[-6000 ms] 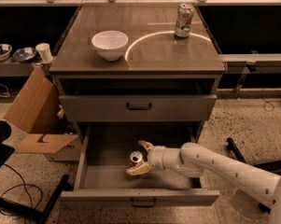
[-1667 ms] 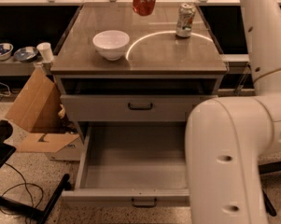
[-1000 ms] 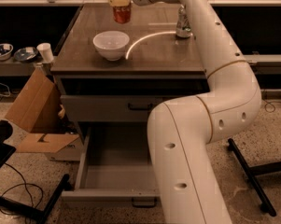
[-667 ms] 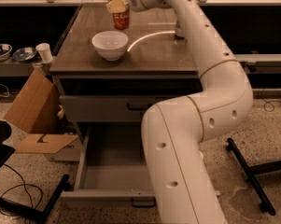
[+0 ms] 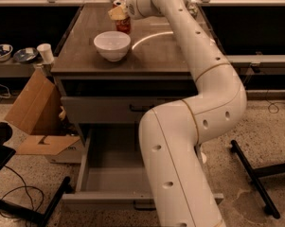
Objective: Pick coke can from middle drawer and place on counter
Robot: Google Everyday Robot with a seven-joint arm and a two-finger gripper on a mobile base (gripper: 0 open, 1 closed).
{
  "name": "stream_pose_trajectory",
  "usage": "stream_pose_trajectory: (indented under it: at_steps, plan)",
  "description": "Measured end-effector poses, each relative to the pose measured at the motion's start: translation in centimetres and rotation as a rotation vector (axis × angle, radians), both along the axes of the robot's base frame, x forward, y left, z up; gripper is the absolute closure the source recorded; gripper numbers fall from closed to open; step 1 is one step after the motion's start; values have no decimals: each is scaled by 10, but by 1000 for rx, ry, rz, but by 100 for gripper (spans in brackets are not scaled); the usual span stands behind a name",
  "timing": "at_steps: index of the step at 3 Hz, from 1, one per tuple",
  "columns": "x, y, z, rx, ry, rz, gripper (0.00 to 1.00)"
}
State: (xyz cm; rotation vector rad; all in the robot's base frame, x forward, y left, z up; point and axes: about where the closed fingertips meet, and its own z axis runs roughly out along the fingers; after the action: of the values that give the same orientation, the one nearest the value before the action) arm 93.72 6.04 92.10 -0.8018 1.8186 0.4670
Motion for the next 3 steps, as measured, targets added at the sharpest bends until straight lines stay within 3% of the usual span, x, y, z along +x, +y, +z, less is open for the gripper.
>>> stream_pose_trajectory:
  at_steps: [3]
  plan:
    - [1, 0, 0, 2, -2, -1, 28]
